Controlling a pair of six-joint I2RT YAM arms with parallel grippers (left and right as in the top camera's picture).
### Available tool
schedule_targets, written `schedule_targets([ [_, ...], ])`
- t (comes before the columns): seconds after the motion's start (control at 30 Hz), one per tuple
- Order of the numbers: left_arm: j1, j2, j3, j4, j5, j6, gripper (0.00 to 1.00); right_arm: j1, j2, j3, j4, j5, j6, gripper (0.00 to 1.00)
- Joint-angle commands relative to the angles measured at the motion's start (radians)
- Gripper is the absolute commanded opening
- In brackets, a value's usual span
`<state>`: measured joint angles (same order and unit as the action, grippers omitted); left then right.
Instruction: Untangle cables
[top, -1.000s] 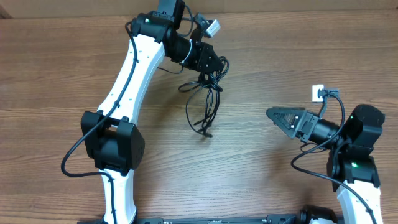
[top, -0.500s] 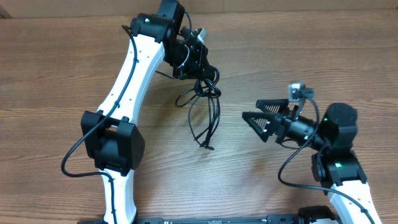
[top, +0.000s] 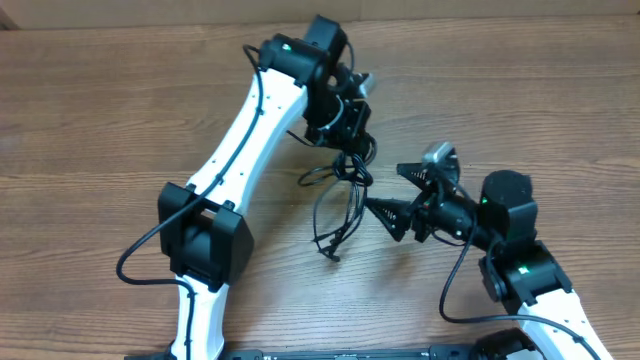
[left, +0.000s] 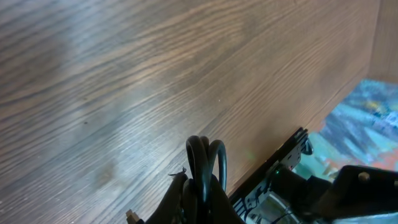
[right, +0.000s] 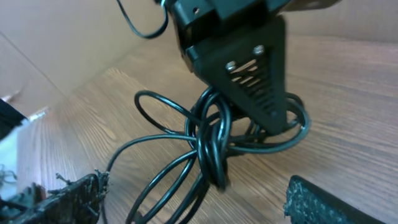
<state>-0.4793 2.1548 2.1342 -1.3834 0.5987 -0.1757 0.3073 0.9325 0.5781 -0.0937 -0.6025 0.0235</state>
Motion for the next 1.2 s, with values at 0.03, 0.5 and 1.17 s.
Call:
schedule_targets([
  [0.03, -0.02, -0.03, 0.024, -0.004, -0.011, 0.011, 0.04, 0.053, 0.002, 0.02, -0.018, 0.13, -0.059, 0.9],
  [0.5, -0.035, -0.03, 0.024, -0.042, -0.003, -0.003, 0.04, 0.082, 0.079, 0.02, -0.014, 0.228, -0.058, 0.7],
  [1.17, -0.074, -0.03, 0.024, -0.052, -0.003, 0.023, 0.04, 0.082, 0.085, 0.02, 0.005, 0.254, -0.058, 0.16],
])
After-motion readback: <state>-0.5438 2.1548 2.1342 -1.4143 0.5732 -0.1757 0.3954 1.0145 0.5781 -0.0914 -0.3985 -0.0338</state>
